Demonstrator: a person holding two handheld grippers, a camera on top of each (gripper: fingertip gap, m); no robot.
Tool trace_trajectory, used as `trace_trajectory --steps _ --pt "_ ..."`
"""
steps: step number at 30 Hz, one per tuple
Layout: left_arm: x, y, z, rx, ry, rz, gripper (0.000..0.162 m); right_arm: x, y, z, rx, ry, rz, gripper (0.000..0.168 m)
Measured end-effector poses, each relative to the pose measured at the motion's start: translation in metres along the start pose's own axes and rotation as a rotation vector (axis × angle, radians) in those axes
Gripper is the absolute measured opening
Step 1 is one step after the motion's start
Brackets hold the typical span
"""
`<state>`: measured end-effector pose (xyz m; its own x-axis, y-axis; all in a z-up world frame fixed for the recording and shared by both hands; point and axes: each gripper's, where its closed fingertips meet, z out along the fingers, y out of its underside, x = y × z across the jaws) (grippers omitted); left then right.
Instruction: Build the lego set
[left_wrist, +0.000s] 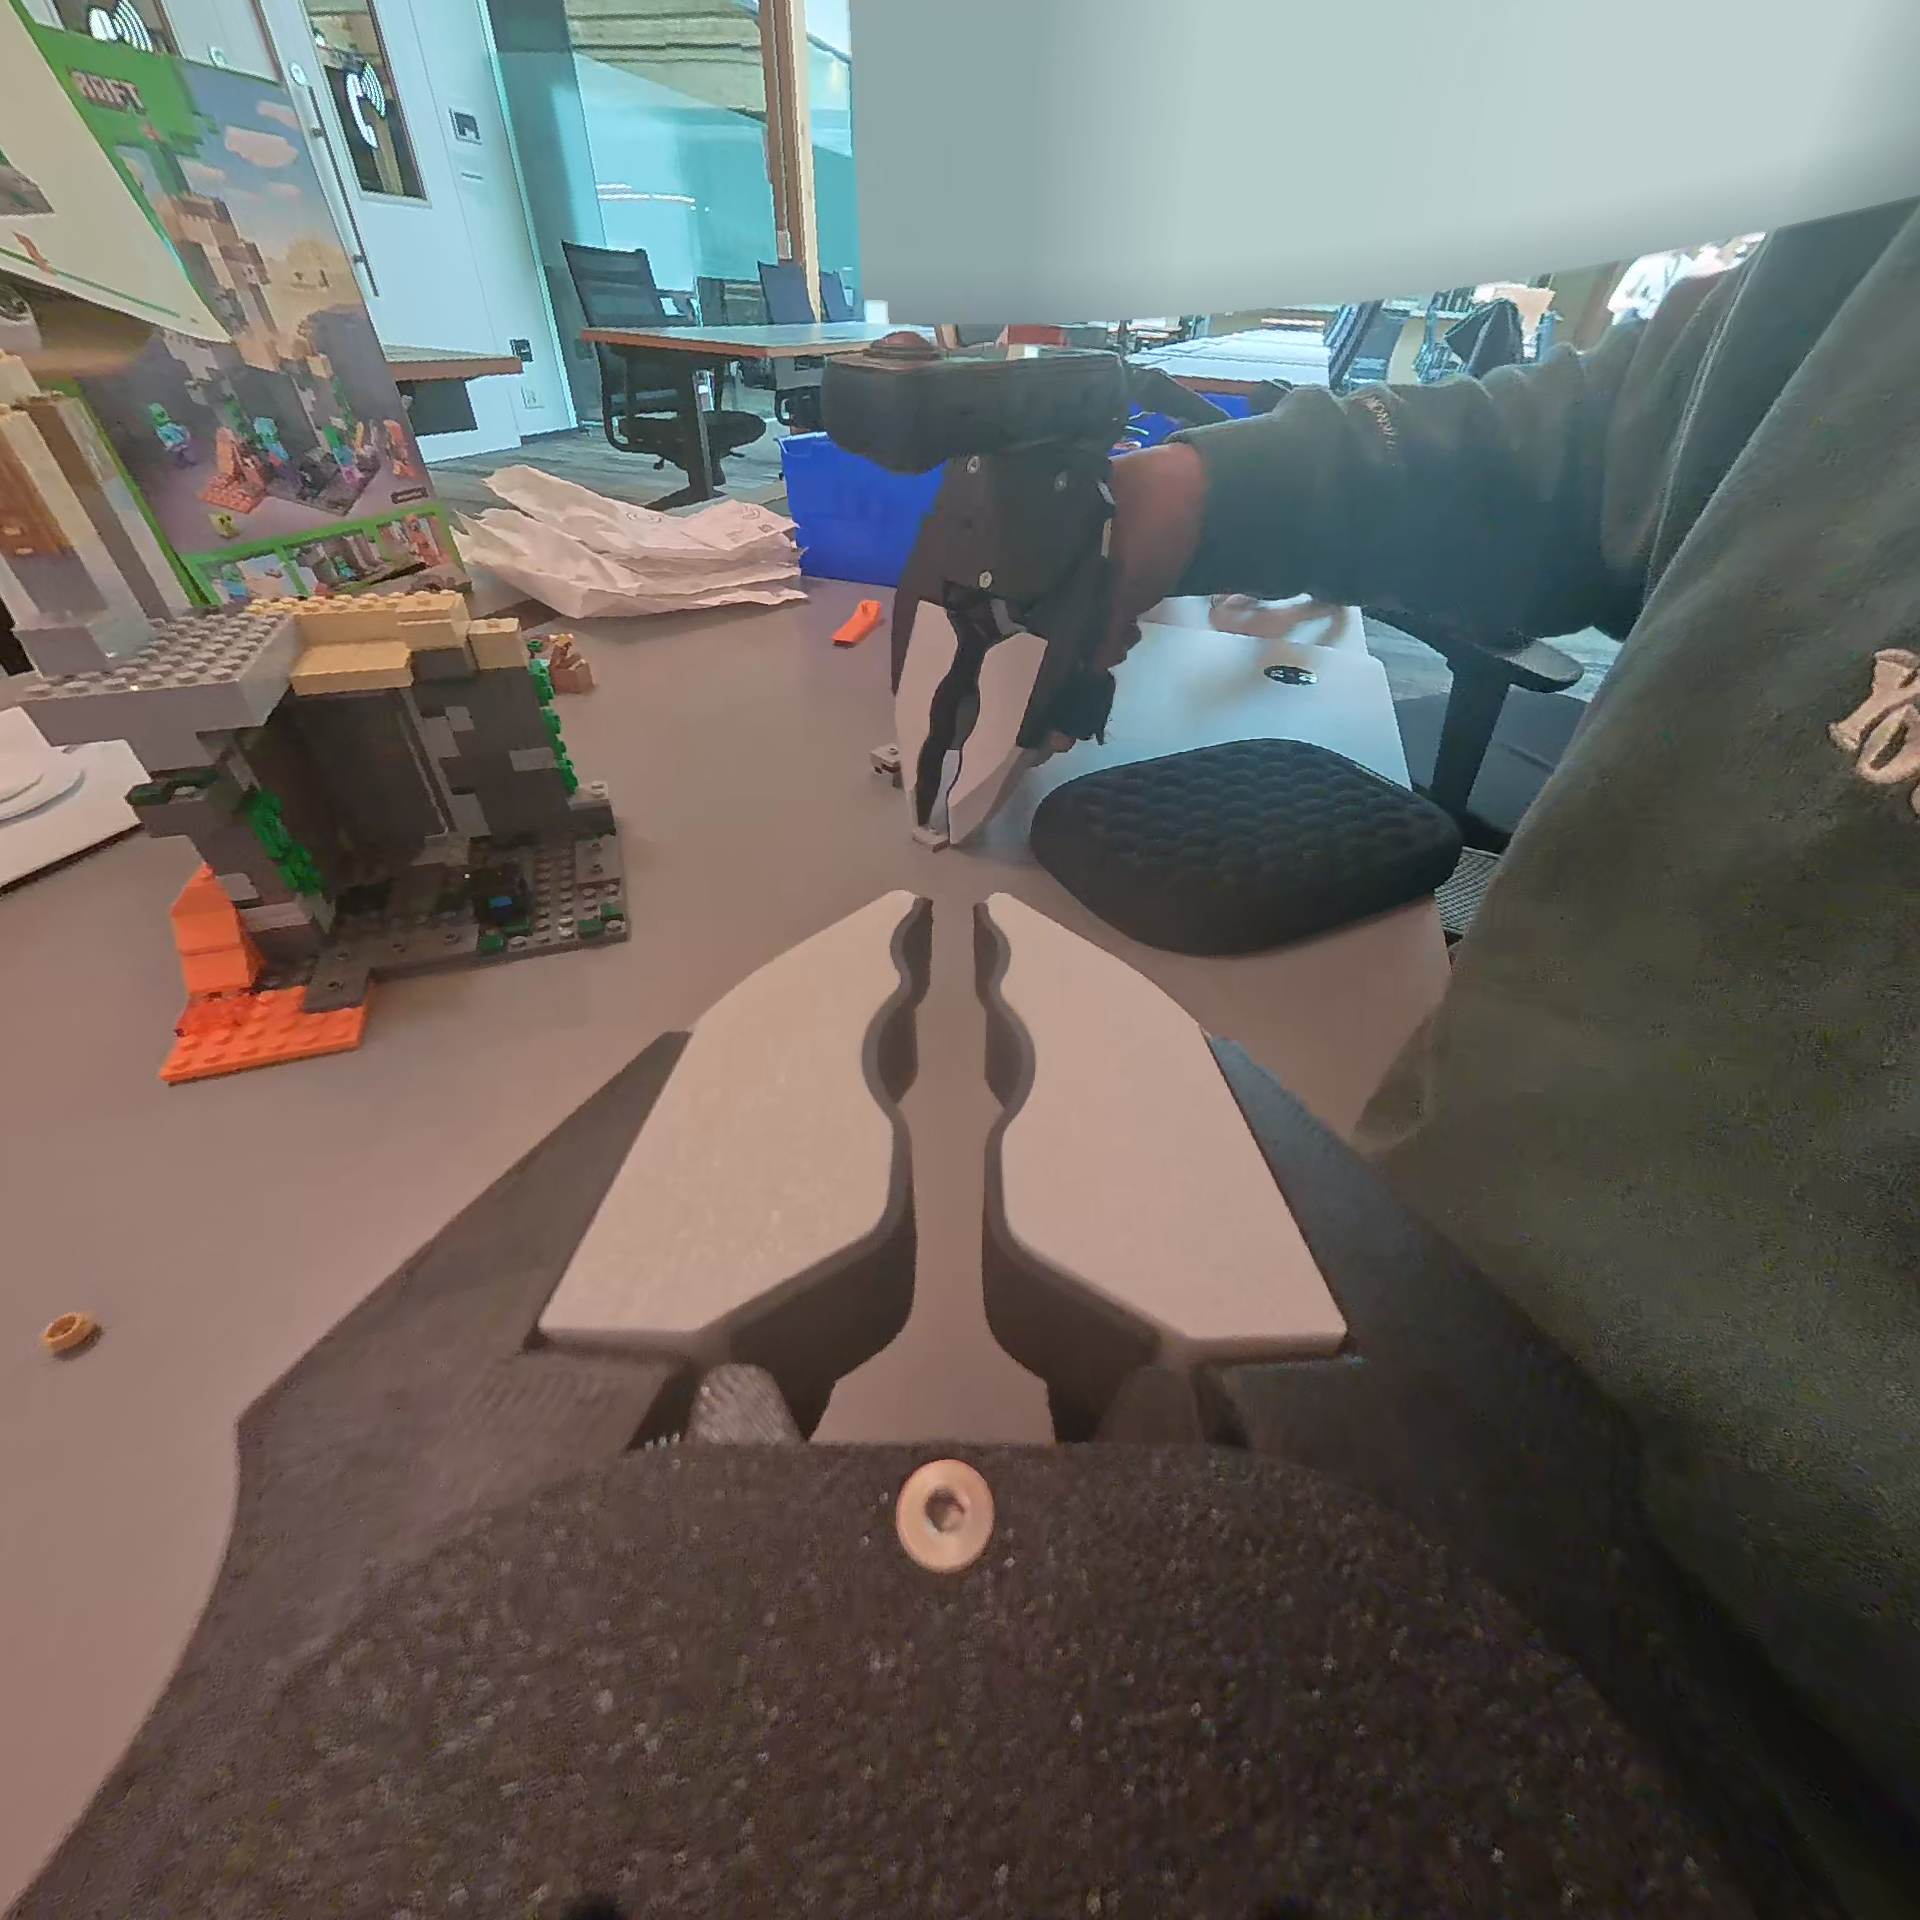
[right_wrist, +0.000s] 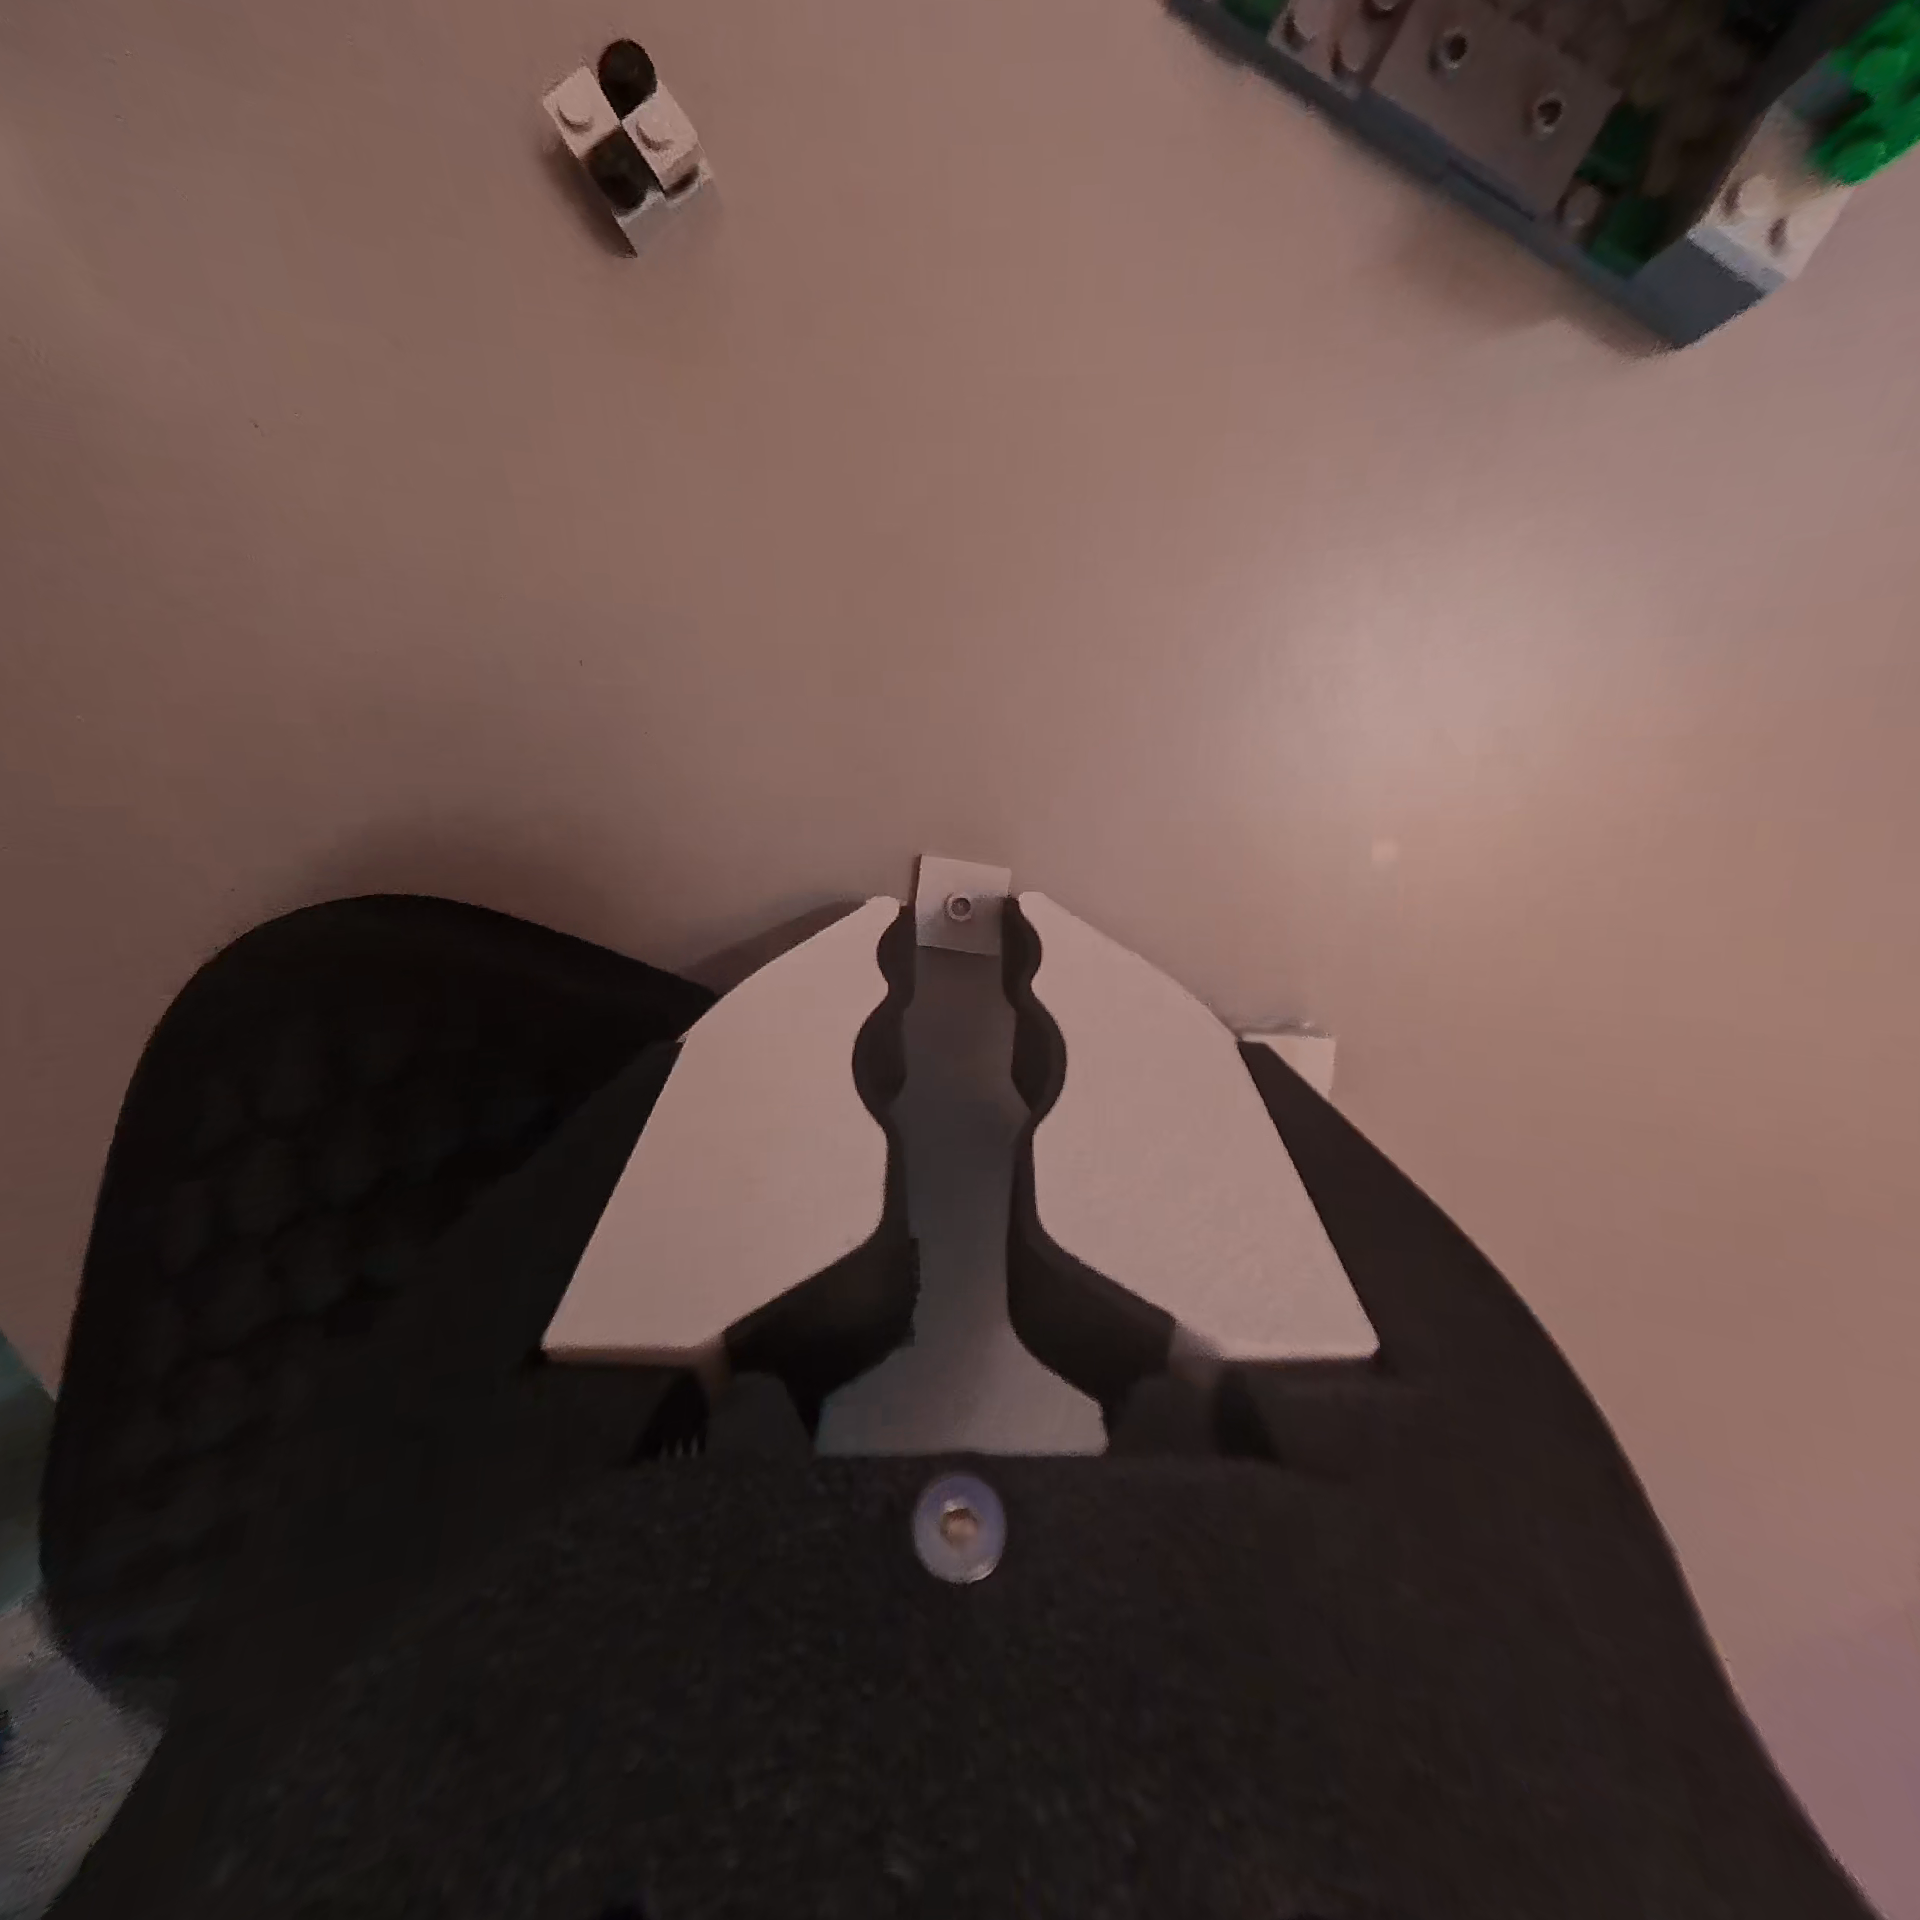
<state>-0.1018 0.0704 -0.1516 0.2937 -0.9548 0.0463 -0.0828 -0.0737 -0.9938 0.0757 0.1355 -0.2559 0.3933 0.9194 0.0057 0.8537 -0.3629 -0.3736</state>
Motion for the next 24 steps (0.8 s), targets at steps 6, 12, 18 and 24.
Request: trace_trajectory --steps 6,12,18,24 --pt "0.0 -0.003 -0.004 0.024 0.0 -0.014 0.005 -0.032 -0.078 -0.007 0.139 -0.082 -0.319 0.015" --pt "-0.003 -0.007 -0.011 0.068 -0.001 -0.052 0.005 -0.047 -0.111 0.017 0.068 -0.173 -0.472 0.015" --pt "-0.007 -0.011 -0.016 0.108 0.002 -0.096 0.005 -0.047 -0.111 0.028 0.032 -0.208 -0.486 0.016" --pt "-0.008 -0.012 -0.017 0.114 0.006 -0.109 0.005 -0.046 -0.107 0.031 0.009 -0.22 -0.514 0.016"
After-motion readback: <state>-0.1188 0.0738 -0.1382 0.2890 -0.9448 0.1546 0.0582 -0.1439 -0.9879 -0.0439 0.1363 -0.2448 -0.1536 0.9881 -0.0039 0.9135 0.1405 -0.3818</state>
